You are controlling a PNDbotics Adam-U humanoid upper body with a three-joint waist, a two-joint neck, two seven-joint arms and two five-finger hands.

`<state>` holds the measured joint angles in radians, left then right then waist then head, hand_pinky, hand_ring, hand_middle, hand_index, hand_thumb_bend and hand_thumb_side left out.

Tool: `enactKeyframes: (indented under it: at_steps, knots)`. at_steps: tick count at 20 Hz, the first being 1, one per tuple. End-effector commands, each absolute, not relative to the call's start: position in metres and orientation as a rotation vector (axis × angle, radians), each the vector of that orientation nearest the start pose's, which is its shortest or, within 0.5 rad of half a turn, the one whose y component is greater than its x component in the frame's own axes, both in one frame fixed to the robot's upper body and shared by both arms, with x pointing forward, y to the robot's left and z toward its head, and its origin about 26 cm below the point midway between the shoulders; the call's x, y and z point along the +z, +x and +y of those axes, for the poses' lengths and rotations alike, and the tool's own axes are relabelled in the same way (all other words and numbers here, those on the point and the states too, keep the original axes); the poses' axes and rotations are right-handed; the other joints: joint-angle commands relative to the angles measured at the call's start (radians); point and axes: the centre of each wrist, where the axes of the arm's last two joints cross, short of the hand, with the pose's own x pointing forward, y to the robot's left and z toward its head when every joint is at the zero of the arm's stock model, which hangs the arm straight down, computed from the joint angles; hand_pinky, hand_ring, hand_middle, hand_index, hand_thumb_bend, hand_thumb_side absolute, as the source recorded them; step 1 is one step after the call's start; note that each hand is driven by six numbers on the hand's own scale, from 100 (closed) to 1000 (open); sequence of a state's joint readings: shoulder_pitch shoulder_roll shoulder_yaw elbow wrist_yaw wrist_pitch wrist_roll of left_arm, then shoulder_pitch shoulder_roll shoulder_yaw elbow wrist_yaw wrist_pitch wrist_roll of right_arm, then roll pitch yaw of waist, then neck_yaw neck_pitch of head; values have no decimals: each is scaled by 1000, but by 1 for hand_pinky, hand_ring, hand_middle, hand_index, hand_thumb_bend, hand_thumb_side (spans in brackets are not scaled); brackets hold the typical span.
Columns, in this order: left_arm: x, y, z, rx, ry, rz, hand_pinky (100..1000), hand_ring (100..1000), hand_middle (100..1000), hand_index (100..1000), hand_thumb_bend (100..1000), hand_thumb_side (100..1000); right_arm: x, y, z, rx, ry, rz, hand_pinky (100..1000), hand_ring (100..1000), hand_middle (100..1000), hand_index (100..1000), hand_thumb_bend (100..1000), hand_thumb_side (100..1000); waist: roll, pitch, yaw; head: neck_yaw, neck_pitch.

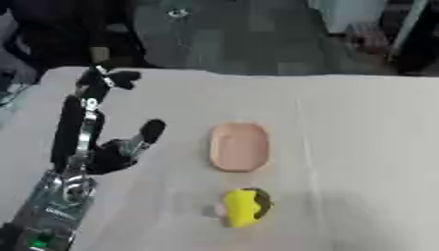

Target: Pick up objects on the table and place them in the box.

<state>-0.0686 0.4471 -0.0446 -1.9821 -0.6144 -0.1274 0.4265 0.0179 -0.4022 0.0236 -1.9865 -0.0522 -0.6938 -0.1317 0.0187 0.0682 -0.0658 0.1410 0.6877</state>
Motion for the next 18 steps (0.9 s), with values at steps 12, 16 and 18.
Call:
enactKeyframes:
  at_steps: [12, 16, 18]
  knots:
    - [148, 272, 291, -539, 1057, -2266, 587, 621, 798, 767, 536, 926, 127, 258, -301, -428, 149, 3571, 213, 390, 450, 520, 100, 1000, 0, -9, -4, 26, -2]
    - [154, 274, 292, -636, 1041, -2236, 550, 597, 785, 758, 529, 935, 128, 259, -302, -406, 157, 3575, 214, 390, 449, 520, 100, 1000, 1, -9, -7, 21, -5]
    - [157, 274, 292, -756, 1025, -2205, 568, 600, 785, 755, 529, 935, 128, 259, -303, -407, 157, 3574, 214, 390, 449, 520, 100, 1000, 3, -11, -9, 20, -6]
